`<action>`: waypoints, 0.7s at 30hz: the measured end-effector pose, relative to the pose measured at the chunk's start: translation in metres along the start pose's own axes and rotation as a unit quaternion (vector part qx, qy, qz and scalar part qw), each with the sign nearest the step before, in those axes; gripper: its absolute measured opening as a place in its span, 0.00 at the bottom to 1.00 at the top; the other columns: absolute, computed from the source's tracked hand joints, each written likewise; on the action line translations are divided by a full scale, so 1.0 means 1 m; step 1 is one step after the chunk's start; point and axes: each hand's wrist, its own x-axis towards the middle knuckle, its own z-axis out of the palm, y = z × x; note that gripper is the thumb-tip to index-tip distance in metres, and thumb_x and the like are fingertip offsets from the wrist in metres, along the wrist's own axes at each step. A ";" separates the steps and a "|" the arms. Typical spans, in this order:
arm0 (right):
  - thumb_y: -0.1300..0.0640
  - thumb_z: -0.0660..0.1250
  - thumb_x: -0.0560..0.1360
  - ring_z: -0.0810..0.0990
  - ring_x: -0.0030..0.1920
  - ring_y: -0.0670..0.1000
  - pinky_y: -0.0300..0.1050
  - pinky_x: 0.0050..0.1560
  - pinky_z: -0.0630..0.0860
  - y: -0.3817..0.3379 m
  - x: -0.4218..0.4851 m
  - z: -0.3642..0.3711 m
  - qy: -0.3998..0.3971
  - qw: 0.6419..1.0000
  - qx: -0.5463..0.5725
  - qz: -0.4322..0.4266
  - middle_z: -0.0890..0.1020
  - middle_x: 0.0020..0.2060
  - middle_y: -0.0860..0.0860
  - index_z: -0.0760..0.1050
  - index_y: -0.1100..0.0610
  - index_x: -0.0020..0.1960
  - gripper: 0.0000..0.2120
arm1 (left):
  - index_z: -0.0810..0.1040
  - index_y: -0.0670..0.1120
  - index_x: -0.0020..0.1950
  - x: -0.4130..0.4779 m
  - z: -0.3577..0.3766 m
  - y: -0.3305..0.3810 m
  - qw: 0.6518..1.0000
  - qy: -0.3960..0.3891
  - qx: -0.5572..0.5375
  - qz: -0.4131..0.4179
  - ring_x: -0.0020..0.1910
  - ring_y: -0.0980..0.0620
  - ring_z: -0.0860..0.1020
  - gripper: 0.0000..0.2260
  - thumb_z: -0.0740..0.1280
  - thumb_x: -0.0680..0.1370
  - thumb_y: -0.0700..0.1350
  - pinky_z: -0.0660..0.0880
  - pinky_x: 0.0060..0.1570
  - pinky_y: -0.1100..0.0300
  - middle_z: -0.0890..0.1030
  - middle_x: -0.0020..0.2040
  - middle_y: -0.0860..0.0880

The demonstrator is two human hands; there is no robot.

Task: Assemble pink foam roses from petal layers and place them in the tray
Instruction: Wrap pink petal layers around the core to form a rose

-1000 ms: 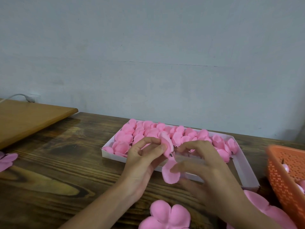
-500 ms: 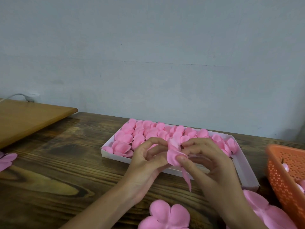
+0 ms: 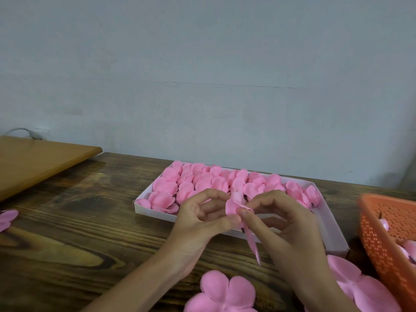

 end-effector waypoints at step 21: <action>0.68 0.76 0.64 0.77 0.64 0.50 0.40 0.60 0.75 0.019 0.011 -0.019 -0.203 0.961 -0.150 -0.113 0.76 0.60 0.41 0.73 0.41 0.64 0.36 | 0.80 0.41 0.45 0.009 -0.010 0.002 0.987 0.062 -0.147 -0.024 0.48 0.43 0.77 0.11 0.78 0.70 0.45 0.81 0.45 0.60 0.79 0.45 0.40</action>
